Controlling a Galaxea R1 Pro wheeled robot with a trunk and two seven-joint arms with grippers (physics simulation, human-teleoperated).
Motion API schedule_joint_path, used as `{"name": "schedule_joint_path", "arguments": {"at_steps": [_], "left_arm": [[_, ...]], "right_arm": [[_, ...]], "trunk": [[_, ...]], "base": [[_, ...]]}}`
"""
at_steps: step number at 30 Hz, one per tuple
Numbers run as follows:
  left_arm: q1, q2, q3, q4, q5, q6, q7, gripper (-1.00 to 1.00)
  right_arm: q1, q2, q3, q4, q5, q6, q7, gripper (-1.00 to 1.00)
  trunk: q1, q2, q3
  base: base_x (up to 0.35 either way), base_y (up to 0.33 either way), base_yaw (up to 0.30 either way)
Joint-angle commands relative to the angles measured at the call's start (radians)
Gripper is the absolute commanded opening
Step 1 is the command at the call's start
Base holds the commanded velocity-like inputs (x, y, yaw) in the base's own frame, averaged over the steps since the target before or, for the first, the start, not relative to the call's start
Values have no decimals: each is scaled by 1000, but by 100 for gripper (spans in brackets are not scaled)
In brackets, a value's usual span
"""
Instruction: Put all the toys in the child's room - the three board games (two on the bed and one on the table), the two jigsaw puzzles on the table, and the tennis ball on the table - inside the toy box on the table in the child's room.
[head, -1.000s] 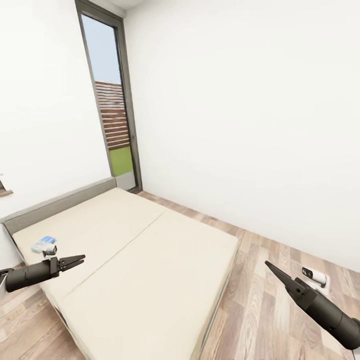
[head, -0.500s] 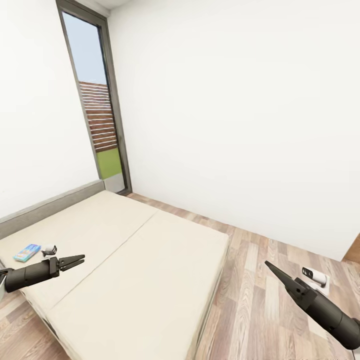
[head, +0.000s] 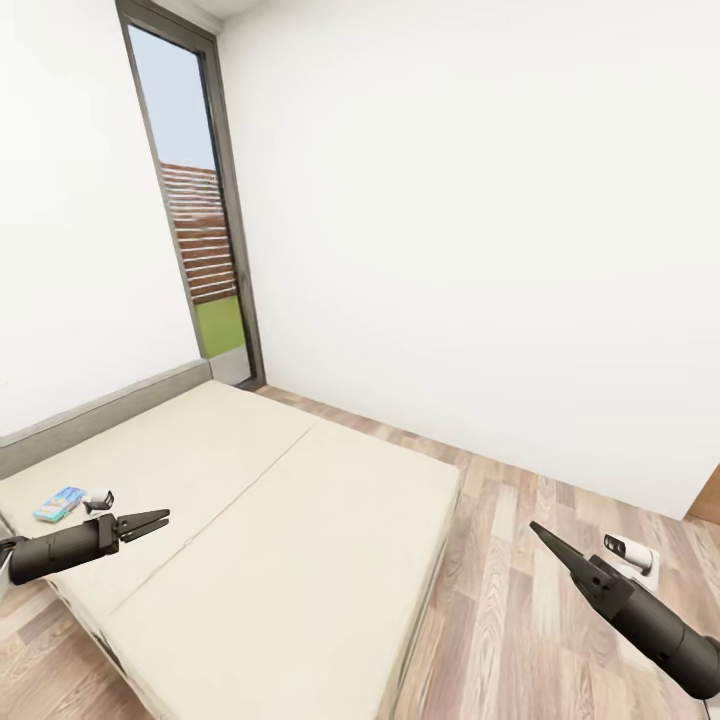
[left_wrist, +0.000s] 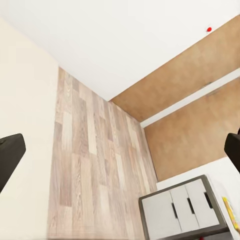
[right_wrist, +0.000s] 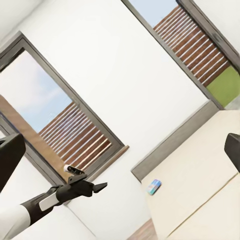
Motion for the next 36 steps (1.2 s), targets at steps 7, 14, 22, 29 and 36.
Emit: {"name": "schedule_joint_path", "arguments": {"at_steps": [7, 14, 22, 29, 36], "left_arm": [[-1, 0, 1, 0, -2, 11, -4, 100], [-1, 0, 1, 0, -2, 11, -4, 100], [-1, 0, 1, 0, -2, 11, -4, 100], [-1, 0, 1, 0, -2, 11, -4, 100], [-1, 0, 1, 0, -2, 11, -4, 100]], "right_arm": [[-1, 0, -2, 0, -4, 12, 1, 100], [-1, 0, -2, 0, -5, 14, 1, 100], [-1, 0, -1, 0, -5, 15, 1, 100], [-1, 0, -1, 0, -4, 15, 1, 100], [-1, 0, -1, 0, -4, 15, 1, 100]], "trunk": [[1, -2, -2], [1, -2, -2], [1, -2, -2], [1, -2, 1], [1, -2, 4]], "base": [[-70, 156, -4], [-12, 30, -114], [-2, 83, -193], [-1, 192, -236], [-70, 218, -240]]}}
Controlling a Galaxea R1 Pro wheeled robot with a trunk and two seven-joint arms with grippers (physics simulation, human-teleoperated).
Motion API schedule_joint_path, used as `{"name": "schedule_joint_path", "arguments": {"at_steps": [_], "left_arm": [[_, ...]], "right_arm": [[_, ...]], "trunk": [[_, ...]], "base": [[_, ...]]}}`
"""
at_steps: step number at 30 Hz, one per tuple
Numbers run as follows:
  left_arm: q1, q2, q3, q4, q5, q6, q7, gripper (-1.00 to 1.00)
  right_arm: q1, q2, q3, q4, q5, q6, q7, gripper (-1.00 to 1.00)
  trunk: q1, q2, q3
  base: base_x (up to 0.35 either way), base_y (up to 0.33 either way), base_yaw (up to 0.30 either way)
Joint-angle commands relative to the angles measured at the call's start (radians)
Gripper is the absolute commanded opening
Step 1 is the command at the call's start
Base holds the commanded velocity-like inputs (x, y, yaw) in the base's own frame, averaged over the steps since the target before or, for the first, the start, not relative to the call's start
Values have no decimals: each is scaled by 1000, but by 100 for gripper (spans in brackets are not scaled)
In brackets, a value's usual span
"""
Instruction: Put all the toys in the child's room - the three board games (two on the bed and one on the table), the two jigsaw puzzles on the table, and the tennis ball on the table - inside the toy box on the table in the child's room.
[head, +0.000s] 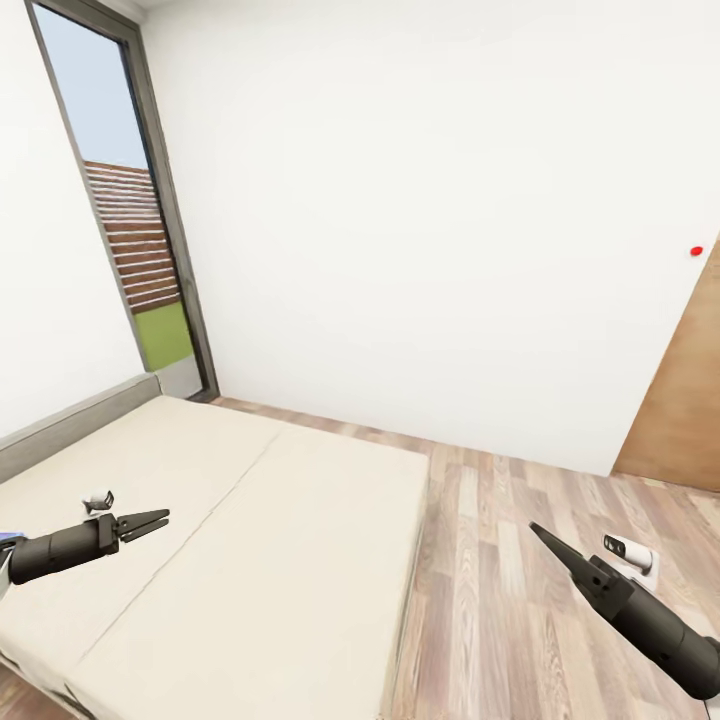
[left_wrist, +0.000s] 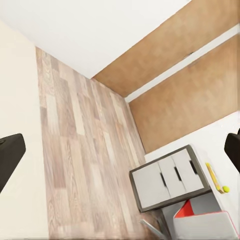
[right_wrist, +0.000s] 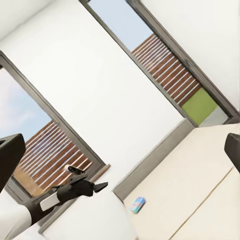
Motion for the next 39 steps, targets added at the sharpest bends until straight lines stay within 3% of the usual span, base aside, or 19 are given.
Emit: {"name": "schedule_joint_path", "arguments": {"at_steps": [1, 15, 39], "left_arm": [[-1, 0, 1, 0, -2, 11, -4, 100], [-1, 0, 1, 0, -2, 12, -4, 100], [-1, 0, 1, 0, -1, 12, -4, 100]], "right_arm": [[-1, 0, 0, 0, -3, 8, 1, 100], [-1, 0, 0, 0, -4, 8, 1, 100], [-1, 0, 0, 0, -4, 8, 1, 100]], "trunk": [[1, -2, -2], [1, -2, 0], [1, -2, 9]], "base": [[-95, 229, -180], [-21, 154, -85], [0, 110, -262]]}}
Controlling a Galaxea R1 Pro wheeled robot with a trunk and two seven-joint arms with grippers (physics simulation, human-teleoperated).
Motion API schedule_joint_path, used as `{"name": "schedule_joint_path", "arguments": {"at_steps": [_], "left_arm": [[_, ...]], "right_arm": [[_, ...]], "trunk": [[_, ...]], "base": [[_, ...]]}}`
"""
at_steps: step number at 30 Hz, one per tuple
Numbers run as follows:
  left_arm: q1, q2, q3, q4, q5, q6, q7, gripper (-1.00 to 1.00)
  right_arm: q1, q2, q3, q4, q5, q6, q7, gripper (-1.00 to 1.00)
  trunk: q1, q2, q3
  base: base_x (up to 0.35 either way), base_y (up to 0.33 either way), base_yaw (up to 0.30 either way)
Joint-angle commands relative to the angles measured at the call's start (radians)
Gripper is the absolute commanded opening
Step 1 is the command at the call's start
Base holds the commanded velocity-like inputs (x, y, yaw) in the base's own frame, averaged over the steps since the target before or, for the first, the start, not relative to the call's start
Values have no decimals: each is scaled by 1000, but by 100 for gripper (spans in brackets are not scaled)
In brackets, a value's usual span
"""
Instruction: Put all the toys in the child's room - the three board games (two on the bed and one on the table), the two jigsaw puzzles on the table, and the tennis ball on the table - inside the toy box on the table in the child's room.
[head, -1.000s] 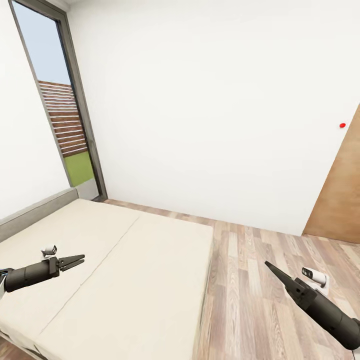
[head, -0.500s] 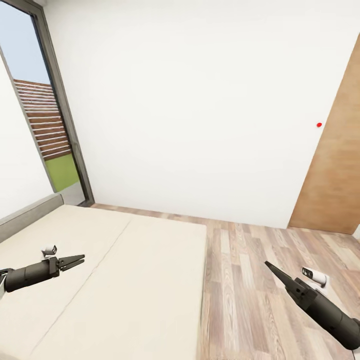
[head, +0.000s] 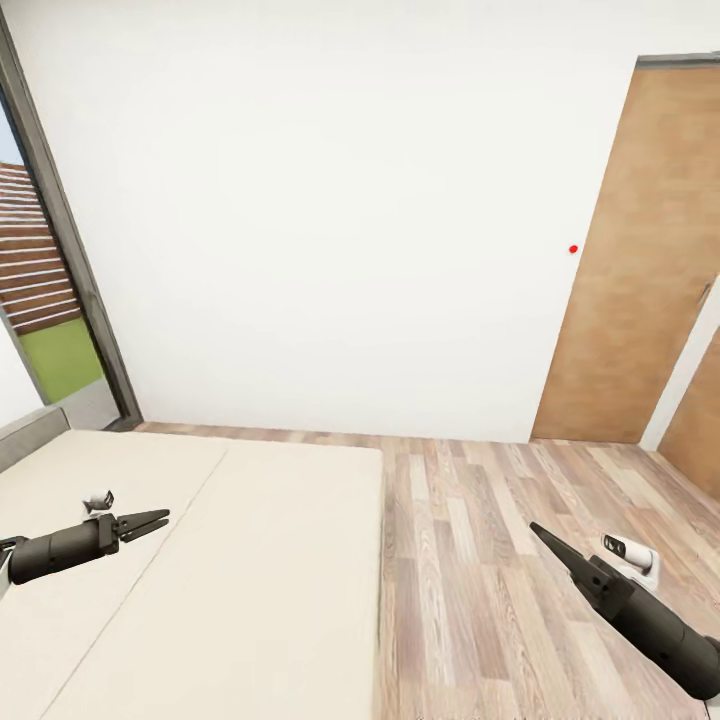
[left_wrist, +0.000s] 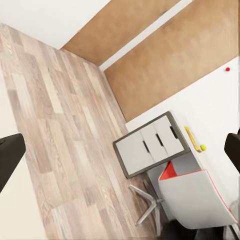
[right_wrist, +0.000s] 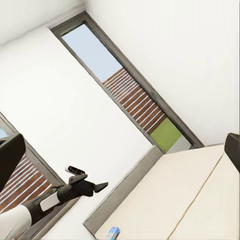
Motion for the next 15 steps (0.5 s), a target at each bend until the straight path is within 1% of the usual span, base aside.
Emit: {"name": "schedule_joint_path", "arguments": {"at_steps": [1, 11, 15], "left_arm": [[0, 0, 1, 0, -2, 10, -5, 100], [0, 0, 1, 0, -2, 10, -5, 100], [0, 0, 1, 0, -2, 10, -5, 100]], "right_arm": [[-1, 0, 0, 0, -3, 8, 1, 100], [-1, 0, 0, 0, -3, 8, 1, 100], [-1, 0, 0, 0, -3, 8, 1, 100]], "trunk": [[1, -2, -2], [1, -2, 2], [1, -2, 3]], "base": [[0, 72, -277], [0, 45, -275], [0, 190, -128]]}}
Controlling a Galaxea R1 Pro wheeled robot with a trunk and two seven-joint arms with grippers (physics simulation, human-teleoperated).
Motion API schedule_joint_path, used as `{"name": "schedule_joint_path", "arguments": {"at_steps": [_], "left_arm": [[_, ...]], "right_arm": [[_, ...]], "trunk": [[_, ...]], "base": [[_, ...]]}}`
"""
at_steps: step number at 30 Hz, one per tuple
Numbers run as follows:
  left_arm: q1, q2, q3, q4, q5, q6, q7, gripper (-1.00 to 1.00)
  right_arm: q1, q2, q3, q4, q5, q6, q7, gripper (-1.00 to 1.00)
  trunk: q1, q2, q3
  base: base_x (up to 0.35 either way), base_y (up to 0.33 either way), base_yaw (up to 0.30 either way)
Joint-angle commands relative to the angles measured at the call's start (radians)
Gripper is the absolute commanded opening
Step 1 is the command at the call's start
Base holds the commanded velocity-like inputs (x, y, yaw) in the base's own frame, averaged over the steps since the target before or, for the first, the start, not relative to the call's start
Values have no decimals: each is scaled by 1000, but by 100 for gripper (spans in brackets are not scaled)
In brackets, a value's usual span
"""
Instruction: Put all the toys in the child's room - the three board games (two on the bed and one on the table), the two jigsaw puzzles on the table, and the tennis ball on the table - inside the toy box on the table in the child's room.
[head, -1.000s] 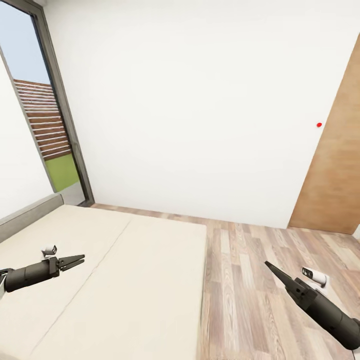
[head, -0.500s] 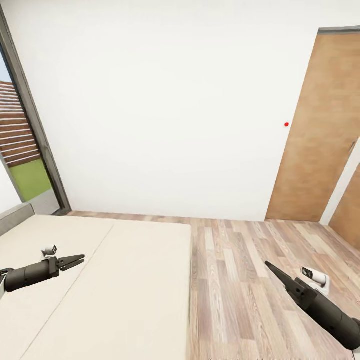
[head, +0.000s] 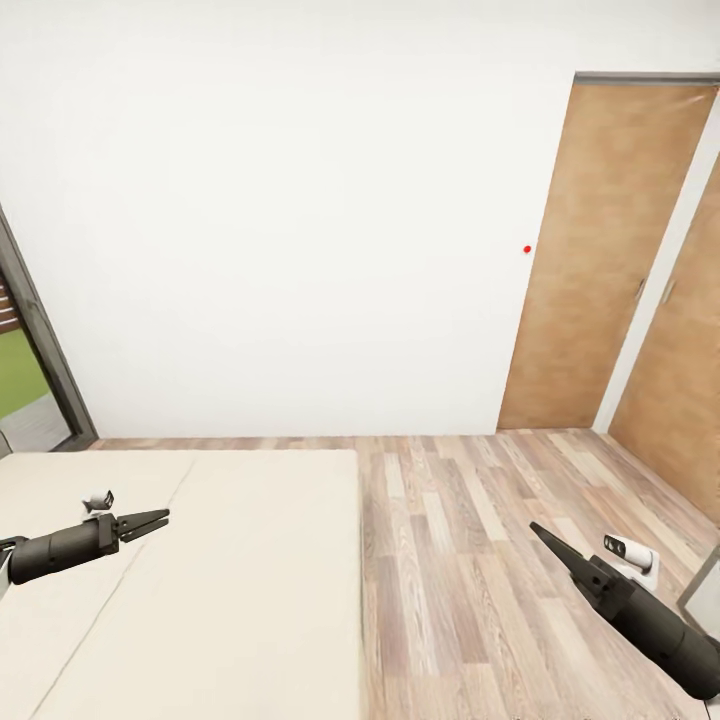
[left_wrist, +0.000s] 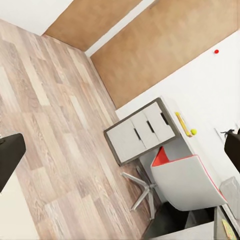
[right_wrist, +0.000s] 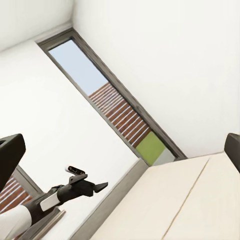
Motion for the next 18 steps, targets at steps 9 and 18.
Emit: {"name": "schedule_joint_path", "arguments": {"at_steps": [9, 18], "left_arm": [[-1, 0, 1, 0, -2, 11, -4, 100], [-1, 0, 1, 0, -2, 12, -4, 100]], "right_arm": [[-1, 0, 0, 0, -3, 8, 1, 100], [-1, 0, 0, 0, -3, 8, 1, 100]], "trunk": [[1, -2, -1], [1, -2, -1]], "base": [[0, 264, -26], [0, 280, -3]]}}
